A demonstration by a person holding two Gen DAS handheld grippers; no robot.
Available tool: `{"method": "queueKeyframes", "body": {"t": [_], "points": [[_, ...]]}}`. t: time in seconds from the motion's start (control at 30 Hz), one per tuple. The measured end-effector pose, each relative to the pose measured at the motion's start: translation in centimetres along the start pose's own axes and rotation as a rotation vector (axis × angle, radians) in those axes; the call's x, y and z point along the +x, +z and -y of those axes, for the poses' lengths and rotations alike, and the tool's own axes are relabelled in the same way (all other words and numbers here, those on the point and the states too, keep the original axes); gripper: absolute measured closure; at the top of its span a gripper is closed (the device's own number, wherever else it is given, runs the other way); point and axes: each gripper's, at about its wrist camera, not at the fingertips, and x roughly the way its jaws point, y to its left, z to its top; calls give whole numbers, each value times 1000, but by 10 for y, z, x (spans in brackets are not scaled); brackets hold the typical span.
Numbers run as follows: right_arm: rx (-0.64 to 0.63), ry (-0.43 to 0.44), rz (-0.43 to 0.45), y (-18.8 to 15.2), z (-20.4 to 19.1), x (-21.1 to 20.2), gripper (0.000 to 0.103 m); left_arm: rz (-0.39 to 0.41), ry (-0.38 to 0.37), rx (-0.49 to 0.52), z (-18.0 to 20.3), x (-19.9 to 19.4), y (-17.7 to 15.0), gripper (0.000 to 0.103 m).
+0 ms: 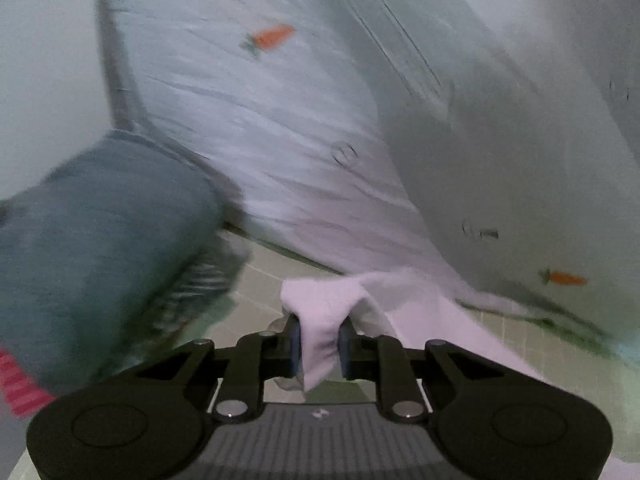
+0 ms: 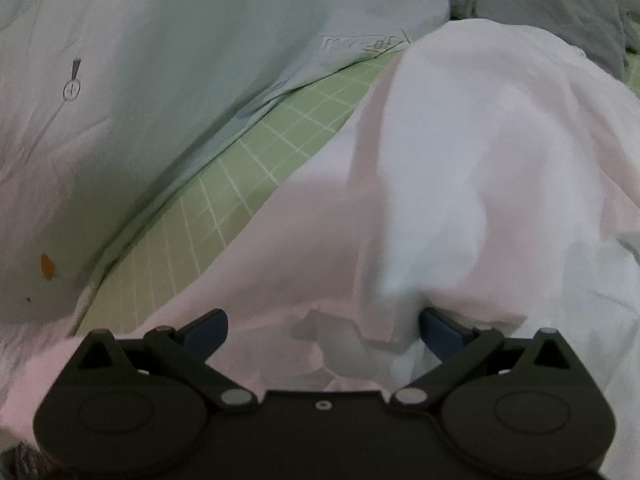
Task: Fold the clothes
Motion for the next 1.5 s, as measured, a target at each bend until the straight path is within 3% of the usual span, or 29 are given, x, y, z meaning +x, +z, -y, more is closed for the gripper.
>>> {"method": "queueKeyframes", "body": {"t": [0.13, 0.23, 0.33, 0.47, 0.57, 0.67, 0.73, 0.83, 1.03, 1.23, 1.3, 1.4, 1.47, 1.5], "points": [[-5, -24, 2, -4, 1, -5, 0, 15, 62, -5, -29, -36, -10, 82], [-13, -39, -9, -7, 4, -11, 0, -71, 106, -82, -56, -41, -36, 82], [-34, -59, -27, -11, 8, -19, 0, -219, 158, -149, -82, -36, -71, 81], [-74, -88, -50, -13, 4, -20, 0, -389, 183, -138, -103, -31, -120, 77], [-105, -121, -66, -13, -2, -15, 0, -439, 162, -136, -111, -32, -136, 73], [-128, -156, -79, -14, -6, -15, 0, -408, 144, -121, -113, -30, -132, 59], [-147, -175, -88, -14, -9, -12, 0, -363, 127, -126, -116, -30, -125, 42], [-171, -195, -95, -14, -11, -9, 0, -284, 95, -160, -121, -25, -108, 26], [-183, -207, -101, -14, -10, -12, 0, -212, -1, -296, -145, 7, -81, 18], [-260, -277, -98, -21, -23, -2, 0, -344, -76, -347, -152, 69, -85, 17], [-299, -298, -97, -25, -27, 1, 0, -373, -114, -357, -150, 82, -89, 8], [-332, -320, -94, -28, -30, 4, 0, -365, -187, -367, -146, 87, -87, 6], [-354, -334, -94, -29, -33, 6, 0, -358, -236, -373, -143, 91, -86, 8], [-358, -336, -93, -28, -33, 7, 0, -354, -259, -383, -141, 92, -84, 13]]}}
